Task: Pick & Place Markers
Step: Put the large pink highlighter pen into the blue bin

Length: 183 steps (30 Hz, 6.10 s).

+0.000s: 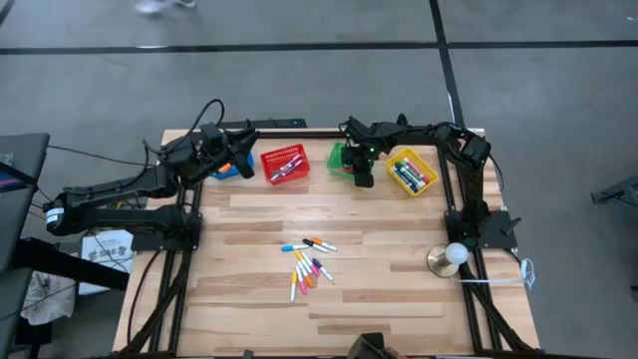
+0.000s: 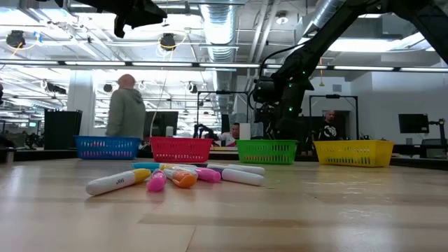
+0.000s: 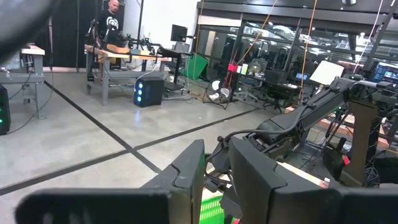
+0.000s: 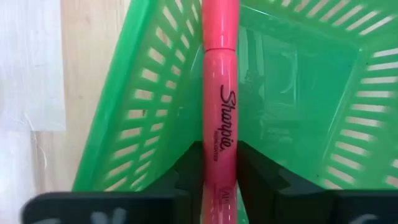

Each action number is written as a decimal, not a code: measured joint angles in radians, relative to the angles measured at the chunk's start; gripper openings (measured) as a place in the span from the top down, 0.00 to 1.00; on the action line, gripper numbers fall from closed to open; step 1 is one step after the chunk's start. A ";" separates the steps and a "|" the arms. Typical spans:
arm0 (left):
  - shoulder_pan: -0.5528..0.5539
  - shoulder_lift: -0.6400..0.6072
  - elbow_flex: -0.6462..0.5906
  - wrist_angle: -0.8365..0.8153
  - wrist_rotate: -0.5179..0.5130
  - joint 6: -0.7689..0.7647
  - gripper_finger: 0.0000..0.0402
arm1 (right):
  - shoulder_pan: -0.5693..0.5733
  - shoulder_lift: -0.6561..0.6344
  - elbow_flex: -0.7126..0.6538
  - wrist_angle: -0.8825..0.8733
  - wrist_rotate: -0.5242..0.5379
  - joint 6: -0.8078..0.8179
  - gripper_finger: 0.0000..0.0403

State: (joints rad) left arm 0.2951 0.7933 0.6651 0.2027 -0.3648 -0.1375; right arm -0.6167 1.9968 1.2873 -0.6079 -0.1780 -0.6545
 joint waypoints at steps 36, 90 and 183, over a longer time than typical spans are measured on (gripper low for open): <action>-0.006 0.021 0.000 -0.004 0.000 -0.002 0.81 | -0.003 0.003 0.202 -0.214 -0.003 0.106 0.86; 0.016 0.033 -0.002 -0.005 0.475 -0.065 0.80 | 0.241 -0.372 0.213 0.408 -0.111 0.617 0.86; 0.019 -0.103 -0.002 -0.692 -0.003 -0.144 0.80 | 0.339 -0.227 0.289 0.249 -0.152 0.549 0.35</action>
State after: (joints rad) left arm 0.3143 0.6899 0.6632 -0.4896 -0.3679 -0.2813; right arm -0.2775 1.7695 1.5763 -0.3584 -0.3302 -0.1051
